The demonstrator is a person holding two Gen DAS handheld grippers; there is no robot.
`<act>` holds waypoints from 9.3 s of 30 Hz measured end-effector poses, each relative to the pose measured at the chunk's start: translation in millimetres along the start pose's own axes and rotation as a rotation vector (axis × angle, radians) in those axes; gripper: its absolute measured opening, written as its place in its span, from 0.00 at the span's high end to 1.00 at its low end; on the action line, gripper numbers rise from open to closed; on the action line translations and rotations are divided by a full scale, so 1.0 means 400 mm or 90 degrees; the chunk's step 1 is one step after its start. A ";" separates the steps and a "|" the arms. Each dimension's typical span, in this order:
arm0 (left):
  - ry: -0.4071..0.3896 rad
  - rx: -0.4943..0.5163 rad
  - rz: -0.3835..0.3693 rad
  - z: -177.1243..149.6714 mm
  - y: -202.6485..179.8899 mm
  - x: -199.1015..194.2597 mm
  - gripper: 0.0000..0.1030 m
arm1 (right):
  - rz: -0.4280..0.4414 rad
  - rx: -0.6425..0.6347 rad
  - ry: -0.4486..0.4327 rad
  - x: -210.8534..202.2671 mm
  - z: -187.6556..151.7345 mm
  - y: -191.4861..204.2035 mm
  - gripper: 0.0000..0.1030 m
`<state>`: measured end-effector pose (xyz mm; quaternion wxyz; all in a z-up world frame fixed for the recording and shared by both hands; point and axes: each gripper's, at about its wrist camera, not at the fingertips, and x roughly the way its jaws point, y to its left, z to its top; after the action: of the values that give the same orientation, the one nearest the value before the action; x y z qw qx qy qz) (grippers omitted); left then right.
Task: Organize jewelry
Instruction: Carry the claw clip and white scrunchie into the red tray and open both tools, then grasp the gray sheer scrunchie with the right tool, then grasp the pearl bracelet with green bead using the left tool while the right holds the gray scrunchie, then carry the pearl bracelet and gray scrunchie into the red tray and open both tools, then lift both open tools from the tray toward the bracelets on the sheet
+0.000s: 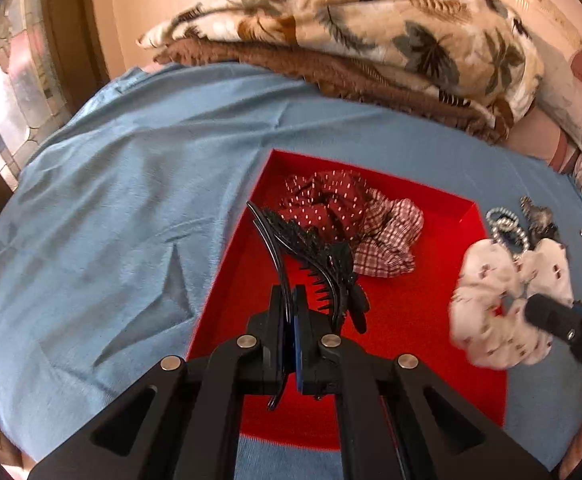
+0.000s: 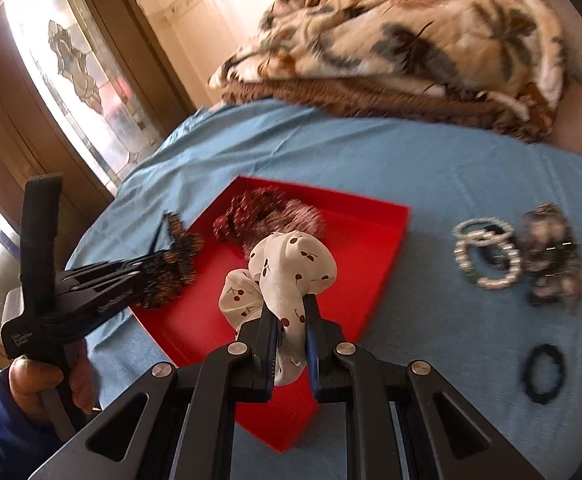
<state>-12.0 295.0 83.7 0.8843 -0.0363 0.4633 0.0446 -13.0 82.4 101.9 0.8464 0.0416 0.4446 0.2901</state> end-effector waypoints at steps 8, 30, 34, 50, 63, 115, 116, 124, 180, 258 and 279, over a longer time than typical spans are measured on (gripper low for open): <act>0.030 -0.003 0.016 0.021 0.025 0.086 0.96 | 0.004 -0.018 0.047 0.135 -0.002 0.049 0.87; -0.058 -0.083 0.005 0.012 0.075 -0.097 0.55 | 0.002 -0.056 -0.005 0.059 0.009 0.073 0.45; -0.076 -0.086 0.013 -0.008 0.062 -0.138 0.51 | -0.014 -0.039 -0.019 -0.019 -0.023 0.015 0.43; -0.066 0.012 -0.071 -0.020 -0.230 -0.147 0.51 | -0.178 0.123 -0.069 -0.298 -0.151 -0.418 0.43; -0.021 0.070 -0.107 0.019 -0.484 -0.029 0.51 | -0.153 0.209 -0.059 -0.143 -0.014 -0.579 0.43; 0.092 0.215 -0.163 -0.189 -0.669 0.061 0.71 | -0.211 0.247 -0.124 -0.359 -0.245 -0.702 0.42; 0.089 0.218 -0.163 -0.192 -0.674 0.060 0.70 | -0.208 0.249 -0.122 -0.349 -0.241 -0.707 0.42; 0.073 0.209 -0.157 -0.212 -0.693 0.041 0.91 | -0.173 0.250 -0.098 -0.283 -0.226 -0.716 0.83; -0.161 -0.010 -0.142 -0.060 -0.225 -0.455 0.91 | -0.086 0.001 -0.163 -0.473 -0.151 -0.103 0.90; -0.195 0.052 0.110 -0.183 -0.384 -0.434 0.34 | -0.146 0.054 -0.105 -0.357 -0.217 -0.187 0.50; -0.199 0.098 0.109 -0.217 -0.460 -0.480 0.31 | -0.182 0.068 -0.154 -0.468 -0.279 -0.217 0.45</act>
<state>-171.0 94.2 196.3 0.9386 0.0781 0.3239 0.0894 -142.1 -109.2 142.7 0.9229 0.0577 0.3555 0.1359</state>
